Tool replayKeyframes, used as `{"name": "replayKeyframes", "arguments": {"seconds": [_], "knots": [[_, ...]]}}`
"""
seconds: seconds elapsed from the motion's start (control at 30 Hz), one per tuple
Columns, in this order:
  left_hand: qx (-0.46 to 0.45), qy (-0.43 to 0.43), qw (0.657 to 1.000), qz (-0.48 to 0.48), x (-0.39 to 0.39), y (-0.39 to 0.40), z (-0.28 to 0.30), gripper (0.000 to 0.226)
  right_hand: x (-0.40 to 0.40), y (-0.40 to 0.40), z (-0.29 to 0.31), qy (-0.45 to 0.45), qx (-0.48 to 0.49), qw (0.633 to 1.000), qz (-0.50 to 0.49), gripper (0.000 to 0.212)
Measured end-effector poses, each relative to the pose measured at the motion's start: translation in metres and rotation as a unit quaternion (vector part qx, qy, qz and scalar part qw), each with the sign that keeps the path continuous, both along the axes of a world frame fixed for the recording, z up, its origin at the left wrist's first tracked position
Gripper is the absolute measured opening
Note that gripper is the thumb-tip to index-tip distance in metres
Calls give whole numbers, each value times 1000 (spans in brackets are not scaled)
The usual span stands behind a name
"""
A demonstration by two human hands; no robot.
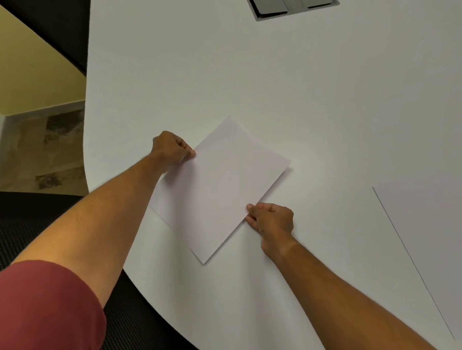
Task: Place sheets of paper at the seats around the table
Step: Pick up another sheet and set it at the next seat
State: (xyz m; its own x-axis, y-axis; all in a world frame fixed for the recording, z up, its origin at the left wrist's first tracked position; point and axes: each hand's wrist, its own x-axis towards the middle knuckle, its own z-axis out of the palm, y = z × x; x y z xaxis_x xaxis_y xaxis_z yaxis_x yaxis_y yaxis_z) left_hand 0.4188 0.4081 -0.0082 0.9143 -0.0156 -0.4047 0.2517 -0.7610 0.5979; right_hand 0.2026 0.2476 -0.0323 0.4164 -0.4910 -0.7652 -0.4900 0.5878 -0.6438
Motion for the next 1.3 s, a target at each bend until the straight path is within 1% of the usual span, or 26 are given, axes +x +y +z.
{"name": "replayKeyframes", "arguments": {"seconds": [0.33, 0.6, 0.8, 0.93, 1.03, 1.13, 1.17, 1.23, 1.3], "knots": [[24, -6, 1000, 2, 4, -3, -12, 12, 5, 5, -3, 41, -40, 998, 4, 17], [17, -11, 1000, 8, 4, -4, -11, 10, 11, 6, -1, 70, -69, 995, 24, 23], [18, -20, 1000, 5, 2, -5, -10, 11, 12, 7, -1, 88, -98, 990, 56, 16], [15, -31, 999, 6, 0, -5, -11, 12, 15, 8, 0, 101, -124, 985, 70, 19], [5, -41, 999, -1, -3, -4, -10, 16, 14, 9, 0, 113, -170, 975, 92, 23], [9, -66, 997, -27, -10, -3, -6, 31, 10, 8, 3, 94, -232, 962, 114, 23], [16, -81, 996, -44, -15, -3, -4, 37, 8, 8, 6, 91, -255, 955, 124, 26], [30, -116, 989, -85, -28, -2, -1, 46, 5, 7, 15, 73, -314, 933, 158, 33], [46, -146, 980, -128, -44, -1, 1, 54, 1, 7, 20, 39, -377, 903, 203, 36]]}}
